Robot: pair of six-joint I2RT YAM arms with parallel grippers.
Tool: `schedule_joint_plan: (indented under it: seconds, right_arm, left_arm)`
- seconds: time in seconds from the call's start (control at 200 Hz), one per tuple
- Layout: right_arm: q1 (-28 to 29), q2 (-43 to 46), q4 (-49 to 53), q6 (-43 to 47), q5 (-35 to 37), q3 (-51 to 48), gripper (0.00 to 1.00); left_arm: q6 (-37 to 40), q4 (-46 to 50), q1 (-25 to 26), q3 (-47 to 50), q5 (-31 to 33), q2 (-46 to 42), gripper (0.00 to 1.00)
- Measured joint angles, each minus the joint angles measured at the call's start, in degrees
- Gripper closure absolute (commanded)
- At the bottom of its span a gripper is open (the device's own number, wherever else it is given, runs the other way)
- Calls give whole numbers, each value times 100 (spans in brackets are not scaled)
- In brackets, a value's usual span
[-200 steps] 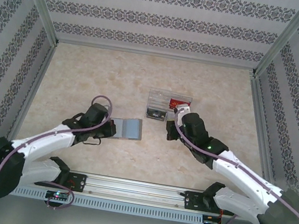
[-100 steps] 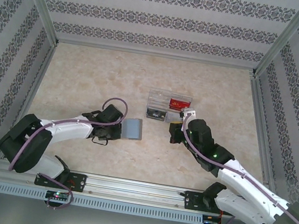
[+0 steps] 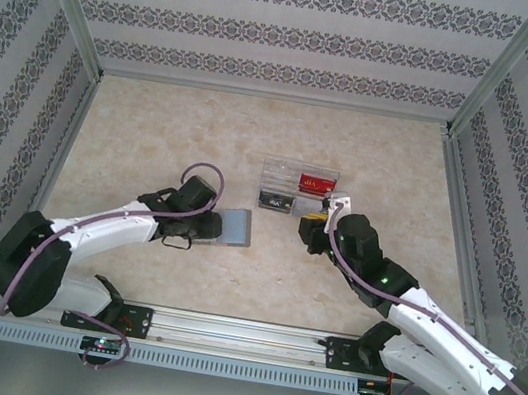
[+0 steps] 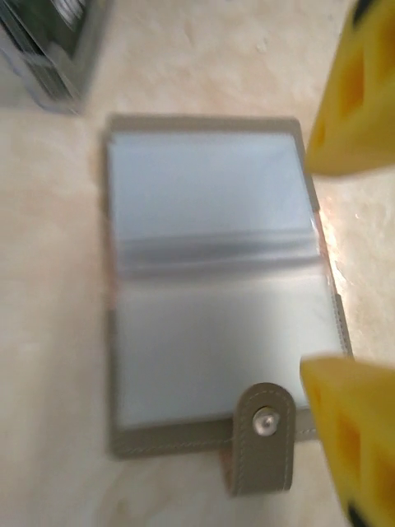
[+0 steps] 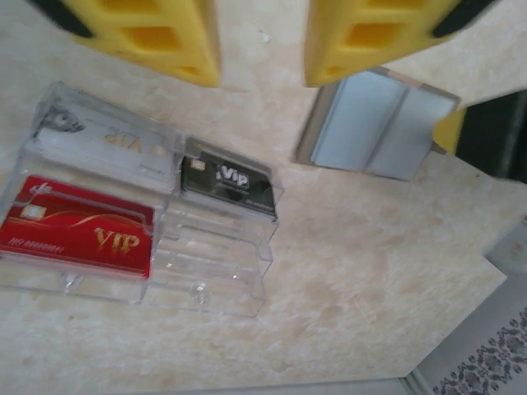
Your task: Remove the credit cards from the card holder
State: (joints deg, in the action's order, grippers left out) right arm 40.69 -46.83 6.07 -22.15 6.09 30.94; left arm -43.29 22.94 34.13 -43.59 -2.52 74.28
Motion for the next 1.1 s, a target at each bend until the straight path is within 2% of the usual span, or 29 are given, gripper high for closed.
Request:
schedule_joint_plan:
  seconds: [0.07, 0.105, 0.13, 0.205, 0.24, 0.435, 0.52, 0.615, 0.774, 0.919, 1.004, 1.099]
  right_arm:
    - [-92, 153, -22, -33, 142, -74, 35]
    - [-164, 219, -37, -44, 195, -114, 28]
    - [-229, 262, -39, -24, 225, -142, 17]
    - [-444, 363, -79, -105, 391, -249, 11]
    - [-540, 382, -81, -149, 472, -291, 2]
    - [-988, 332, -299, -192, 1180, -511, 2]
    - [-1128, 179, -409, -151, 1670, -520, 2]
    - [-1403, -109, -608, -9, 2166, -520, 2]
    - [-2234, -820, -1060, 505, 2293, -509, 2]
    - [-3086, -1532, -1235, 728, 2072, -350, 2]
    - [-3294, -1843, -1567, 944, 1930, -313, 2]
    - [-3353, -2225, -2057, 1241, 1797, -299, 2]
  left_arm:
    - [55, 291, 0, -365, 343, -146, 0]
    - [87, 442, 0, -551, 542, -205, 0]
    - [109, 531, 0, -669, 691, -243, 0]
    - [173, 841, 0, -1043, 1244, -337, 0]
    - [197, 1005, 0, -1237, 1580, -367, 0]
    - [476, 1248, -138, -1687, 3344, -466, 0]
    - [710, 1250, -393, -1687, 4017, -452, 0]
    - [1231, 909, -824, -1565, 4457, -455, 0]
    - [2002, 225, -1921, -1119, 4529, -321, 1]
    - [2437, -426, -3088, -507, 3810, -210, 0]
    - [2662, -892, -3456, -52, 3357, -114, 0]
    - [2798, -1248, -3639, 116, 3075, 284, 0]
